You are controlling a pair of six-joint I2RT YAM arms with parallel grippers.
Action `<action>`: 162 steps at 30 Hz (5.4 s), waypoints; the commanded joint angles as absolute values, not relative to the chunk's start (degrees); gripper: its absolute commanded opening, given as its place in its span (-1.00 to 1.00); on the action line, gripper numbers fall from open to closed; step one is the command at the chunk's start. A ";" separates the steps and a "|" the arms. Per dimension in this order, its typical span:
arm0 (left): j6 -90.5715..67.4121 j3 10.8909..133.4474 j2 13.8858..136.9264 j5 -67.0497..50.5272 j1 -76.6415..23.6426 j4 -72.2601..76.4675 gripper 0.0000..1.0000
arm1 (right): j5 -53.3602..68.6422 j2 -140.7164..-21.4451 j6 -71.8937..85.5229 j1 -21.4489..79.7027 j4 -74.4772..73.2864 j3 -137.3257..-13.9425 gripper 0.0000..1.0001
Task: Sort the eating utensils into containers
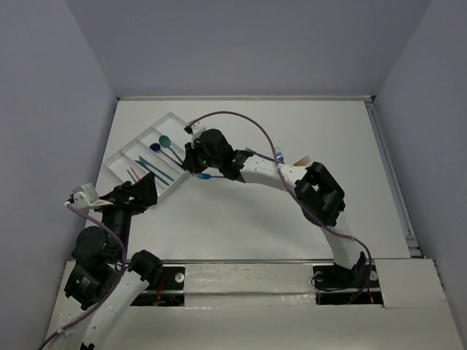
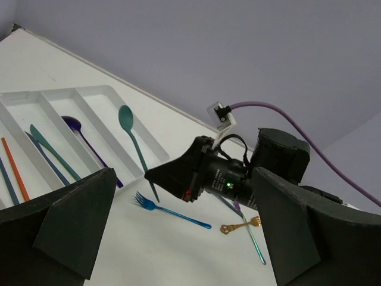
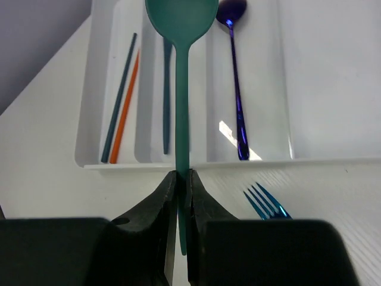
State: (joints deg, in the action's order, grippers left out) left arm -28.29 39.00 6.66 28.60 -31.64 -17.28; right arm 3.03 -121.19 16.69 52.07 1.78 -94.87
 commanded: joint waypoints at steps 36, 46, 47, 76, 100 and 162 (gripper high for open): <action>-26.89 38.85 7.73 28.04 -30.76 -14.24 0.98 | 0.26 -149.68 8.52 53.26 -8.18 -137.37 -0.14; -26.89 38.85 7.82 27.86 -30.23 -14.15 0.98 | 1.31 -133.11 5.46 53.26 2.10 -119.21 0.08; -26.89 38.85 7.74 27.86 -30.23 -14.15 0.98 | 1.93 -130.89 3.71 52.74 2.89 -116.13 0.07; -26.72 38.50 9.32 26.02 -29.71 -13.27 0.98 | 18.02 -123.92 -10.72 41.74 -19.67 -94.03 0.12; -26.46 38.50 9.14 26.02 -29.18 -13.18 0.98 | 9.66 -112.60 -10.55 45.97 -15.04 -87.02 -1.00; -26.45 38.58 7.29 27.42 -29.71 -13.54 0.98 | 1.41 -148.80 2.11 45.44 11.24 -127.28 -0.33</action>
State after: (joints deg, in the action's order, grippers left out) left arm -27.07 38.96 8.01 27.05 -29.52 -15.68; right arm 2.09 -152.38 1.78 45.71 8.27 -130.82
